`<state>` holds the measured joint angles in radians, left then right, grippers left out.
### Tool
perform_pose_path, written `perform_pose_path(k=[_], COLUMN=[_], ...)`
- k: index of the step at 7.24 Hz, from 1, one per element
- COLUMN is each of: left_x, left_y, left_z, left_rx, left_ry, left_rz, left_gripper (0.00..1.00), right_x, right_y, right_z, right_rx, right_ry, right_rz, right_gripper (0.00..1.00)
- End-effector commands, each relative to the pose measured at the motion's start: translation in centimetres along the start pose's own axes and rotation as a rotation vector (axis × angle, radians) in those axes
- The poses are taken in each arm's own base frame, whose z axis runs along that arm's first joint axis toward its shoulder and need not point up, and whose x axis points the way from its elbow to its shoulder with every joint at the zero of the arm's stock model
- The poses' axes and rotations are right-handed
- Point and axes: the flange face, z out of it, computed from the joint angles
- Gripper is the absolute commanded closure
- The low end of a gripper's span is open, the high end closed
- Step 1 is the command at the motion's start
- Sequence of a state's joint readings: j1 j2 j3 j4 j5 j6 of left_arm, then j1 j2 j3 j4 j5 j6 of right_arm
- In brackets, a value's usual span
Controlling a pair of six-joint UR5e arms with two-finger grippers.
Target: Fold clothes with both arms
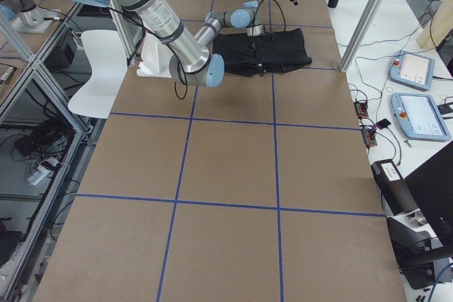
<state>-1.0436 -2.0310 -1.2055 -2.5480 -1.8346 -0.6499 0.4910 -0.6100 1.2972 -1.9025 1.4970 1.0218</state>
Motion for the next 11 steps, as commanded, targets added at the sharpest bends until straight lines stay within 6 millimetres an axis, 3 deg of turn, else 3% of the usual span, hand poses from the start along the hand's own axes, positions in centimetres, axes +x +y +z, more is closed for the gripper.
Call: perform_pose_path(k=[1,2,4,5,8,9,11], left_x=[0.0,0.0,0.0,0.0,-0.1,-0.1,-0.3], left_y=[0.0,0.0,0.1,0.1,0.1,0.1,0.5], left_z=[0.0,0.0,0.1,0.1,0.1,0.1,0.2], left_rx=[0.000,0.000,-0.001,-0.001,-0.002,-0.004,-0.008], left_ry=[0.000,0.000,0.000,0.000,-0.001,-0.002,-0.004], left_rz=[0.000,0.000,-0.001,-0.001,0.001,0.000,0.000], left_gripper=[0.00,0.00,0.00,0.00,0.00,0.00,0.00], right_x=[5.9,5.2,2.1,0.2,-5.6,-6.6,-7.3], right_y=[1.9,1.3,-0.1,1.4,10.1,12.2,14.7], right_z=[2.1,0.5,-6.3,-8.4,-9.2,-9.6,-8.3], right_rx=[0.010,0.023,0.049,0.019,-0.068,-0.077,-0.088], right_ry=[-0.003,-0.032,-0.152,-0.206,-0.226,-0.223,-0.177], right_rz=[-0.024,-0.018,0.057,0.051,-0.009,-0.041,-0.161], right_gripper=[0.00,0.00,0.00,0.00,0.00,0.00,0.11])
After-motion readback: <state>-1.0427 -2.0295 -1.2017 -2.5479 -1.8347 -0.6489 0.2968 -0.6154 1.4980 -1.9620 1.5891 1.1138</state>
